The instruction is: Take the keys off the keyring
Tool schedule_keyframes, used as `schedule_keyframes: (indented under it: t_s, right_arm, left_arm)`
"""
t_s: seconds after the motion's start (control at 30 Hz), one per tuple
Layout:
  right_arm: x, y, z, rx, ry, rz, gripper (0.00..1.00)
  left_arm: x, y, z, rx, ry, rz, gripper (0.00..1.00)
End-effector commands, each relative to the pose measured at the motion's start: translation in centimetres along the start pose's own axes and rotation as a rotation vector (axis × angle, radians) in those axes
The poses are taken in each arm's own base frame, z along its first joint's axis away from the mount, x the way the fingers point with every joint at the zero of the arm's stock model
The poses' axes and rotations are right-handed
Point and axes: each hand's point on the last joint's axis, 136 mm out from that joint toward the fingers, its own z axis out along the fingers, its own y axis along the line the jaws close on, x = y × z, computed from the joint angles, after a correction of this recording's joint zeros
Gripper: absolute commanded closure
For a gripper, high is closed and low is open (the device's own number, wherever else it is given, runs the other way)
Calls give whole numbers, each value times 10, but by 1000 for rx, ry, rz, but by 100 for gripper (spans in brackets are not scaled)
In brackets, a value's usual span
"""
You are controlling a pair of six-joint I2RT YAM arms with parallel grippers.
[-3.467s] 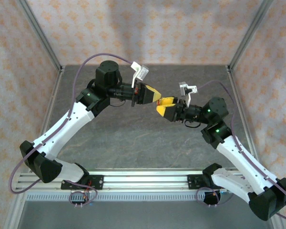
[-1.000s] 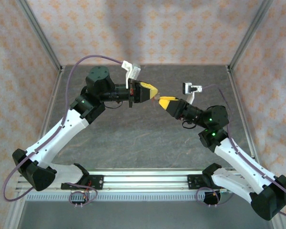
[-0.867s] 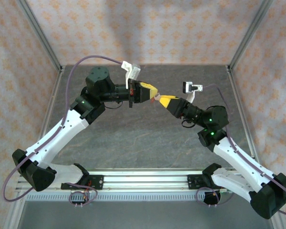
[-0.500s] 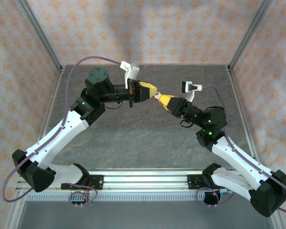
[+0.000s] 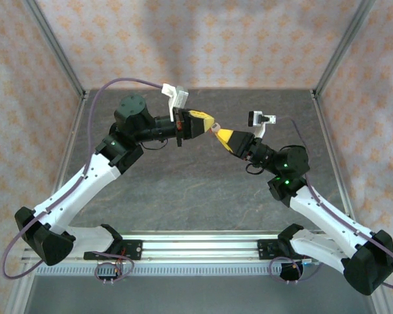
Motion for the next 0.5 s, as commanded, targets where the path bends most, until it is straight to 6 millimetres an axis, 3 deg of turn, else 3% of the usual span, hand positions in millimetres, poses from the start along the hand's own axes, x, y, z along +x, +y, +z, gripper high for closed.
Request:
schedule_keyframes:
  t_s: [0.0,0.47]
  right_arm:
    - [-7,12,2,-32,-27,-1,67]
    - [-12,9,5,-5,-41,46,70]
  left_arm:
    - [-14,-14,-7,12,-60,48,95]
    - [-15,-11,-5,-1,-72,51,95]
